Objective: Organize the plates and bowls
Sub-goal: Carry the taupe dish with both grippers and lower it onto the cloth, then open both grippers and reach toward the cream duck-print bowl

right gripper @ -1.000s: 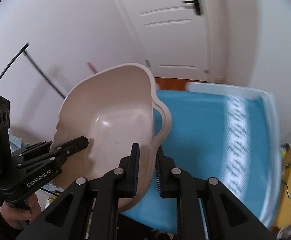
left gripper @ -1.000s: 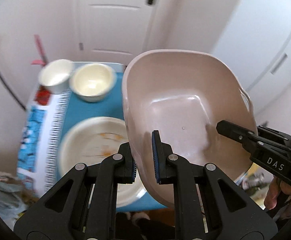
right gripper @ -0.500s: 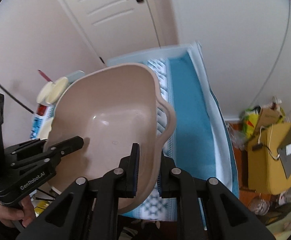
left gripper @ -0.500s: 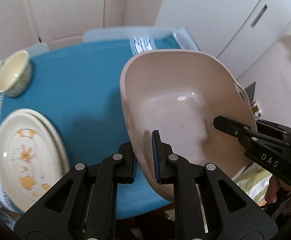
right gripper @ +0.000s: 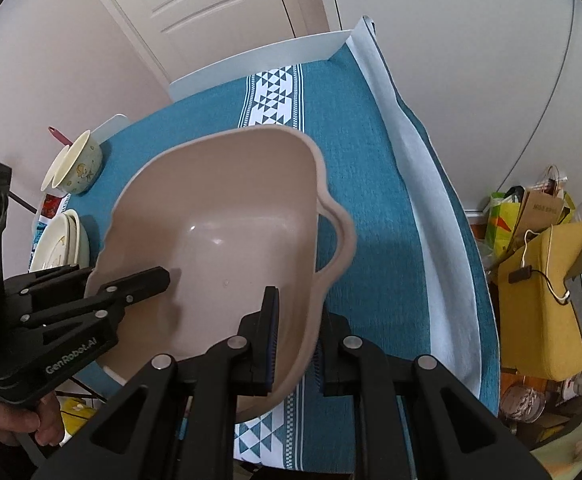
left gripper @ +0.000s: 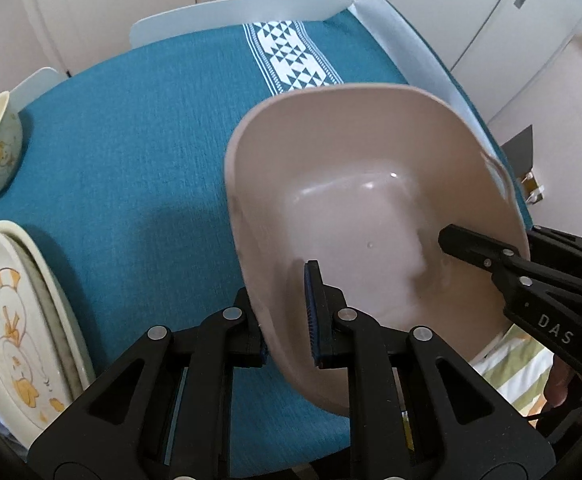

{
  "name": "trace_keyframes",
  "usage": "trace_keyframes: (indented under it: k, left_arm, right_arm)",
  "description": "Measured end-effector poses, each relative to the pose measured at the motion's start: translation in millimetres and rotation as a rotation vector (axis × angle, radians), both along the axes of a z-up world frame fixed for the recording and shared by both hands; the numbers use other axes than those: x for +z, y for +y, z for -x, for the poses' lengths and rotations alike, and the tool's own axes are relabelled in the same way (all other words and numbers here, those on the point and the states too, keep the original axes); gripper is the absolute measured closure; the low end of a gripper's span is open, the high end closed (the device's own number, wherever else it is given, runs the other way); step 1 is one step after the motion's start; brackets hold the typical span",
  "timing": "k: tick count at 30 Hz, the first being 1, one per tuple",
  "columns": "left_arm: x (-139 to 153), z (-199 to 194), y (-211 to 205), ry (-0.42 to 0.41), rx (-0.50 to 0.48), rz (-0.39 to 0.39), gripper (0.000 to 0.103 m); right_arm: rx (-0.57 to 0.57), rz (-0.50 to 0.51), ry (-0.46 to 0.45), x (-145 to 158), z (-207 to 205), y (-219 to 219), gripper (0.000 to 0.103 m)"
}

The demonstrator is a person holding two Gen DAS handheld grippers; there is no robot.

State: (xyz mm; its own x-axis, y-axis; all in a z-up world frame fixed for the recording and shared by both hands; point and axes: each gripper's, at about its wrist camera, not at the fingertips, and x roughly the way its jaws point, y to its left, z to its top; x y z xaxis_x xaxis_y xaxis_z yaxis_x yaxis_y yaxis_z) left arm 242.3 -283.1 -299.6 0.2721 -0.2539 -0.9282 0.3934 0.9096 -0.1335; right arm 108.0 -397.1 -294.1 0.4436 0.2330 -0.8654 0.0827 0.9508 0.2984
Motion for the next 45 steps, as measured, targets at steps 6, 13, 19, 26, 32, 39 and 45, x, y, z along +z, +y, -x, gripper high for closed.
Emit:
trace_keyframes:
  k: [6,13,19,26,32,39,45]
  left_arm:
    - [-3.9,-7.0,-8.2,-0.003,-0.012,-0.014,0.028]
    - [5.2,-12.0,-8.1,-0.045,-0.021,-0.022,0.027]
    - [30.8,-0.7,1.3,-0.068,-0.021,-0.01,0.027]
    - [114.3,19.9,47.7,-0.214,0.049,0.037,0.027]
    - [175.4,35.5,115.5,-0.376,0.222,0.076,0.0]
    - [193.4,17.1,220.8,-0.404,0.469,0.05,0.0]
    - [162.2,-31.1,307.4,-0.272,0.588,0.114,0.0]
  right_arm:
    - [0.01,-0.038,0.027,-8.9,-2.3,-0.1,0.087]
    - [-0.017,-0.07,0.018,-10.4,0.0,-8.3,0.057]
    - [-0.044,-0.068,-0.031,16.0,4.8,-15.8,0.057]
    - [0.027,-0.049,-0.187,103.4,3.6,5.9,0.05]
    - [0.19,-0.046,-0.381,182.2,-15.2,62.0,0.009]
    - [0.369,-0.048,-0.411,213.8,-56.6,146.2,0.001]
    - [0.37,-0.108,-0.321,205.7,-108.3,202.1,0.001]
